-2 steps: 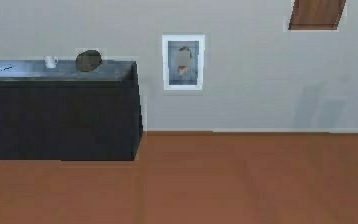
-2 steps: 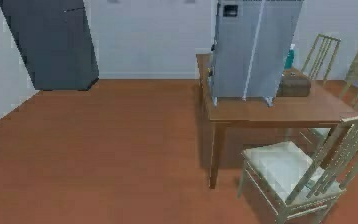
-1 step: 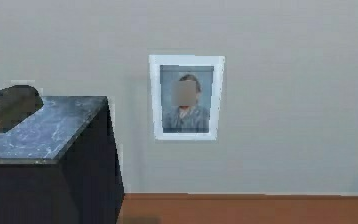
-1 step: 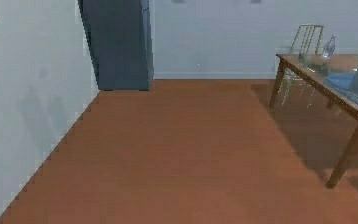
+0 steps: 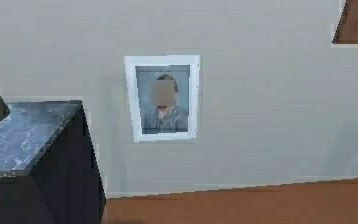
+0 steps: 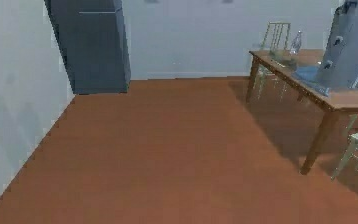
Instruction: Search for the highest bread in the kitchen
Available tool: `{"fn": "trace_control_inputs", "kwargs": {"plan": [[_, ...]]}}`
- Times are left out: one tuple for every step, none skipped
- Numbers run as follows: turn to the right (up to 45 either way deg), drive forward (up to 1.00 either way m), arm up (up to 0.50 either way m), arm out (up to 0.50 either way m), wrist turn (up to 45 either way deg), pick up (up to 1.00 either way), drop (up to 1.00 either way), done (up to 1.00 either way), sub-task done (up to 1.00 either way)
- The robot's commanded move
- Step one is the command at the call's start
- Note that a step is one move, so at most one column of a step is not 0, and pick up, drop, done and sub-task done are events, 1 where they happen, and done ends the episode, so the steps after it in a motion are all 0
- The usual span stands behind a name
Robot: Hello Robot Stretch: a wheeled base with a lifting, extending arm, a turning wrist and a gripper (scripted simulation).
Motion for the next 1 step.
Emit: {"fn": "trace_control_inputs", "kwargs": {"plan": [[0.0,0.4,0.0,0.0,0.0,0.0,0.0,0.0,0.0]]}}
